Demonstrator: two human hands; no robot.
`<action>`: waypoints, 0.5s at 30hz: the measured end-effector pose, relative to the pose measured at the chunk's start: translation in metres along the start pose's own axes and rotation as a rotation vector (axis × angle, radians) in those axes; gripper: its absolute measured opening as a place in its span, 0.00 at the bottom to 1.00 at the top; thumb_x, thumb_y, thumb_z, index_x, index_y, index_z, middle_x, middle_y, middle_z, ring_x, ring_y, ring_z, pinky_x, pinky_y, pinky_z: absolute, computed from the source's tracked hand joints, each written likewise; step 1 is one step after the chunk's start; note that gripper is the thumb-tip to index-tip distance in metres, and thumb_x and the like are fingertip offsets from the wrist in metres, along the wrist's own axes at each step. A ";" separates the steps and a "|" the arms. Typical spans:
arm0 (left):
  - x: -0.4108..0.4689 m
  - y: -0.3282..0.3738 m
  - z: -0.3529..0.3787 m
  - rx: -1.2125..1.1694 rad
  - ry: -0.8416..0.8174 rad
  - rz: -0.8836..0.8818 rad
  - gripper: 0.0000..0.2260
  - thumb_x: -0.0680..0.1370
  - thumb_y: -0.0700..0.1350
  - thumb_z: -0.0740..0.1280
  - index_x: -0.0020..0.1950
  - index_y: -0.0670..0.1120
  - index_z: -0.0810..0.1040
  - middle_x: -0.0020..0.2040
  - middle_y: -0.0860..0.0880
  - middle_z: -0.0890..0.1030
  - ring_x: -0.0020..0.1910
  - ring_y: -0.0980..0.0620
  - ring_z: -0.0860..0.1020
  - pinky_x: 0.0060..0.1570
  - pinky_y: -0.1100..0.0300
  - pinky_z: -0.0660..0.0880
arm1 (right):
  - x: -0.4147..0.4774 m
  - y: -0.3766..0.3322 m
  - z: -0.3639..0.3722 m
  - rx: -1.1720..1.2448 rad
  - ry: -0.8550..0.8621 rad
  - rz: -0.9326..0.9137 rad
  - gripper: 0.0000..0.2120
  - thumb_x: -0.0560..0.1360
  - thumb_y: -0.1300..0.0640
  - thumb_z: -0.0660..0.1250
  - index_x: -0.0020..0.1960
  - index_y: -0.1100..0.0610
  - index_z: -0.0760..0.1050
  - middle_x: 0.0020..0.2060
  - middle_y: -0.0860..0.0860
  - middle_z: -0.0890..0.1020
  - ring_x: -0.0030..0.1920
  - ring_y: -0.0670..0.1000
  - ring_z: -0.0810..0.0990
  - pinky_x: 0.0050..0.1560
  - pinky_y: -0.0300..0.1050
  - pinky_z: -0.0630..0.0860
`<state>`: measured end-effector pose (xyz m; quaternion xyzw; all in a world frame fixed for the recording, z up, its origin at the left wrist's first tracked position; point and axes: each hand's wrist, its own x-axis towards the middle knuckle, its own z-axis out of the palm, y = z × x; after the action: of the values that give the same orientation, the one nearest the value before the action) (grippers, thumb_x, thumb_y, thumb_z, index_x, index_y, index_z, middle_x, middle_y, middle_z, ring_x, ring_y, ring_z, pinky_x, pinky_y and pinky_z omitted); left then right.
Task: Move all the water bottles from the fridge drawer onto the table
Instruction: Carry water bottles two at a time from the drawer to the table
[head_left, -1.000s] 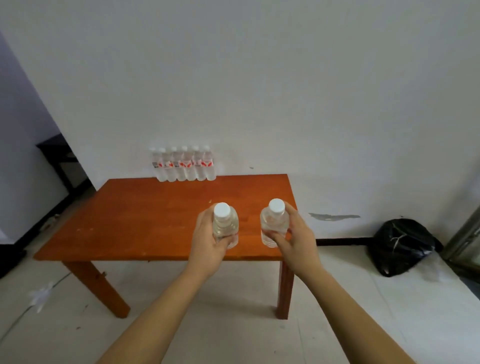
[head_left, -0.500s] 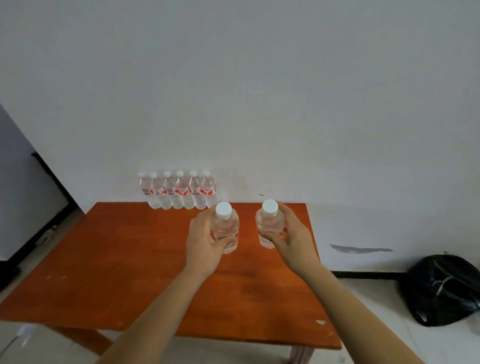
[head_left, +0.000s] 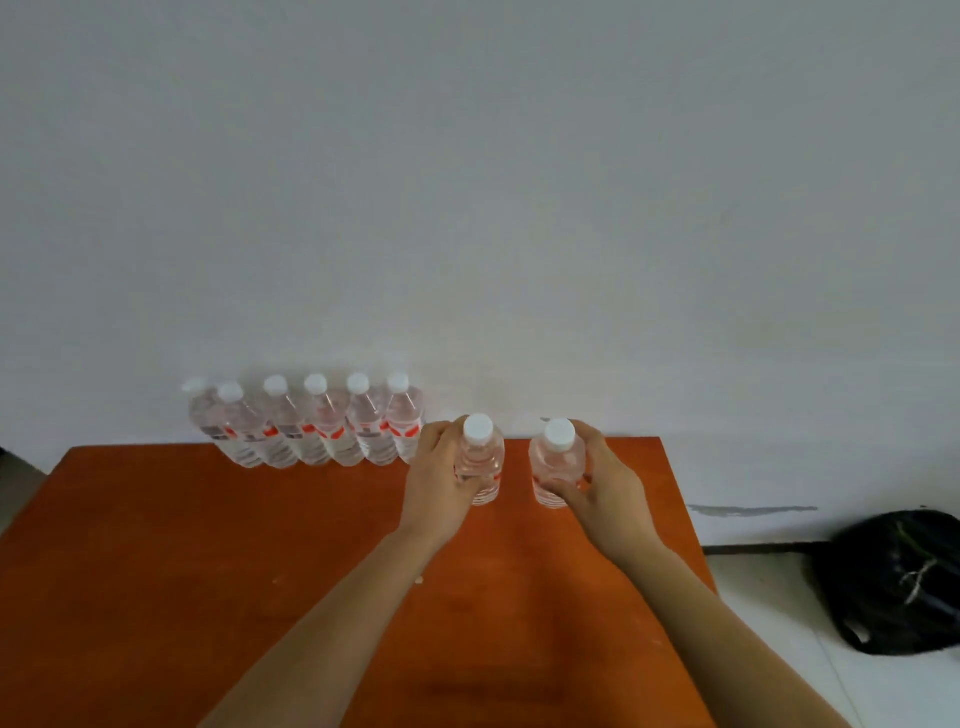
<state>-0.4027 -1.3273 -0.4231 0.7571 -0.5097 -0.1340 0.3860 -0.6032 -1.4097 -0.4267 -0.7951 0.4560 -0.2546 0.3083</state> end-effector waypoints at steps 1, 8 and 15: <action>0.017 -0.009 0.004 0.007 -0.029 -0.006 0.34 0.67 0.40 0.79 0.70 0.48 0.71 0.63 0.50 0.72 0.62 0.52 0.73 0.62 0.61 0.68 | 0.016 0.003 0.009 -0.004 -0.005 0.024 0.34 0.73 0.48 0.75 0.72 0.41 0.62 0.64 0.46 0.79 0.61 0.51 0.80 0.57 0.47 0.79; 0.101 -0.054 0.043 0.046 -0.150 -0.055 0.32 0.68 0.39 0.78 0.70 0.47 0.71 0.65 0.47 0.73 0.64 0.47 0.74 0.63 0.59 0.68 | 0.100 0.028 0.063 0.007 -0.060 0.171 0.35 0.72 0.53 0.76 0.73 0.46 0.62 0.61 0.50 0.81 0.59 0.53 0.80 0.54 0.46 0.77; 0.144 -0.070 0.053 0.173 -0.187 -0.049 0.31 0.70 0.41 0.77 0.70 0.47 0.69 0.67 0.46 0.73 0.66 0.45 0.72 0.62 0.53 0.72 | 0.133 0.041 0.082 0.042 -0.069 0.201 0.32 0.74 0.56 0.74 0.70 0.41 0.62 0.58 0.46 0.81 0.55 0.49 0.80 0.48 0.40 0.73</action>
<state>-0.3232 -1.4641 -0.4813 0.7841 -0.5344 -0.1688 0.2667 -0.5098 -1.5217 -0.4956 -0.7470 0.5171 -0.2042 0.3645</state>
